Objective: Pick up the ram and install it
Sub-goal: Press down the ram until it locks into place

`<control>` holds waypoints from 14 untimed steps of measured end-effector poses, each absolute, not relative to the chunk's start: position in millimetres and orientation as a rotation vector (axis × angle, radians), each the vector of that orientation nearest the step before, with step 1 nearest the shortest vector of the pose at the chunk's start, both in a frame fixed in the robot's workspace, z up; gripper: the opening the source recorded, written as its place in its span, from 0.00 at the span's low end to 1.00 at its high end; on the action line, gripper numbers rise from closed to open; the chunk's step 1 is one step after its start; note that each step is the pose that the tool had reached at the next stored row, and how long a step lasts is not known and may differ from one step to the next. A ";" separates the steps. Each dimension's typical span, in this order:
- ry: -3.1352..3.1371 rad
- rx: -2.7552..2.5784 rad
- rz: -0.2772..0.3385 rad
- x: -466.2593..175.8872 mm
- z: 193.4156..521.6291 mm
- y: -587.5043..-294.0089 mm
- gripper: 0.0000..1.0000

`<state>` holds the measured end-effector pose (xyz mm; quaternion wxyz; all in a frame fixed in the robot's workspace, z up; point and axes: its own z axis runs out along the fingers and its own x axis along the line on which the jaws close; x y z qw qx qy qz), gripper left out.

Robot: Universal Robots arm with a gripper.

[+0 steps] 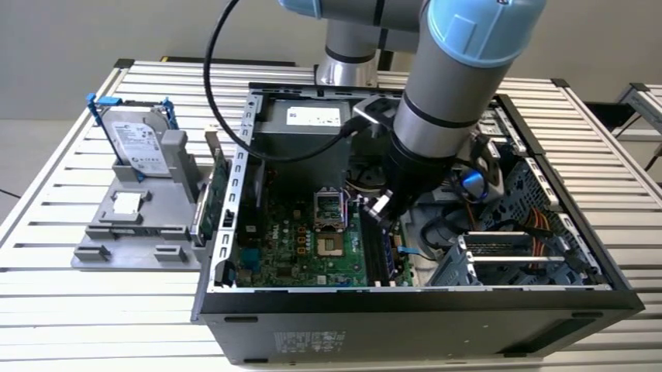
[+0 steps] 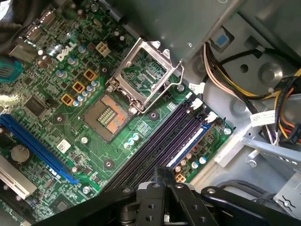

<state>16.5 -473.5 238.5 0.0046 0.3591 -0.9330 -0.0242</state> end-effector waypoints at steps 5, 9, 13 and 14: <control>-2.897 1.187 -0.076 16.4 238.4 -472.3 0.00; -2.871 1.245 -0.075 16.4 238.5 -472.0 0.00; -2.842 1.307 -0.075 17.0 238.5 -472.0 0.00; -2.835 1.323 -0.075 17.0 238.5 -472.0 0.00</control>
